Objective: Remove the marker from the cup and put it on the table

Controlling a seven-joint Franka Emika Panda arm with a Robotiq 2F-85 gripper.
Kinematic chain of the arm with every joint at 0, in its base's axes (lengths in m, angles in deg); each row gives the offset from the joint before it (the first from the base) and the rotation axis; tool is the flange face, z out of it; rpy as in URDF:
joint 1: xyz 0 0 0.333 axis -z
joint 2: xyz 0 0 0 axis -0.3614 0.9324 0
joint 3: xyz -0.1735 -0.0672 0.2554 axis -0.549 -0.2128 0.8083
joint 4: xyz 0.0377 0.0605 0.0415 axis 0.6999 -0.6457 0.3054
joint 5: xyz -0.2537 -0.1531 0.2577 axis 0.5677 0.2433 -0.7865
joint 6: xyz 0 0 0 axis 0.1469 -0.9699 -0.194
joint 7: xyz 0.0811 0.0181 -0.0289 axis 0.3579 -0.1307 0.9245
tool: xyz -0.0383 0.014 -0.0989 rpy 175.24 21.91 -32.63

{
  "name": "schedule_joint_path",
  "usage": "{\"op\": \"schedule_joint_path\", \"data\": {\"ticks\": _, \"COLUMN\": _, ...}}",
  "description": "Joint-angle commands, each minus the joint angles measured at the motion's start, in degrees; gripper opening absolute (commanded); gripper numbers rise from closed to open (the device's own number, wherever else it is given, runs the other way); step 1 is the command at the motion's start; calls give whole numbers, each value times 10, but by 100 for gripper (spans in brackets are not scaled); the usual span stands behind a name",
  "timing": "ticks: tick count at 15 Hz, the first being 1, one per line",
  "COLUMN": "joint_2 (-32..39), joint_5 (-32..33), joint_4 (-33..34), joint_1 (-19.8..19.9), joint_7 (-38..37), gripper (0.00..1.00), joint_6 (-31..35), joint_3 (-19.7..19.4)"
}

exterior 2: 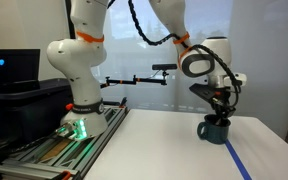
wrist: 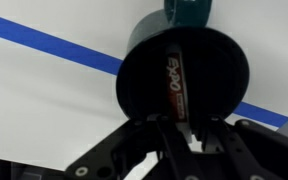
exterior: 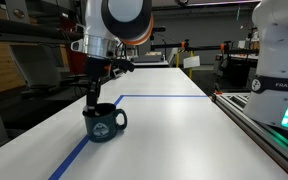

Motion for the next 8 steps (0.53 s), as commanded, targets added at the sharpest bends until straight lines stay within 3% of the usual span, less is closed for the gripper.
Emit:
{"op": "schedule_joint_path", "data": {"ticks": 1, "joint_2": 15, "joint_5": 8, "joint_4": 8, "joint_1": 20, "joint_7": 32, "gripper": 5, "joint_6": 24, "joint_3": 14}}
{"op": "schedule_joint_path", "data": {"ticks": 4, "joint_2": -18, "joint_5": 7, "joint_4": -10, "joint_1": 25, "joint_7": 43, "gripper": 5, "joint_6": 24, "joint_3": 28}}
{"op": "schedule_joint_path", "data": {"ticks": 8, "joint_2": -73, "joint_5": 33, "joint_4": -32, "joint_1": 1, "joint_7": 18, "gripper": 5, "joint_6": 29, "joint_3": 3}}
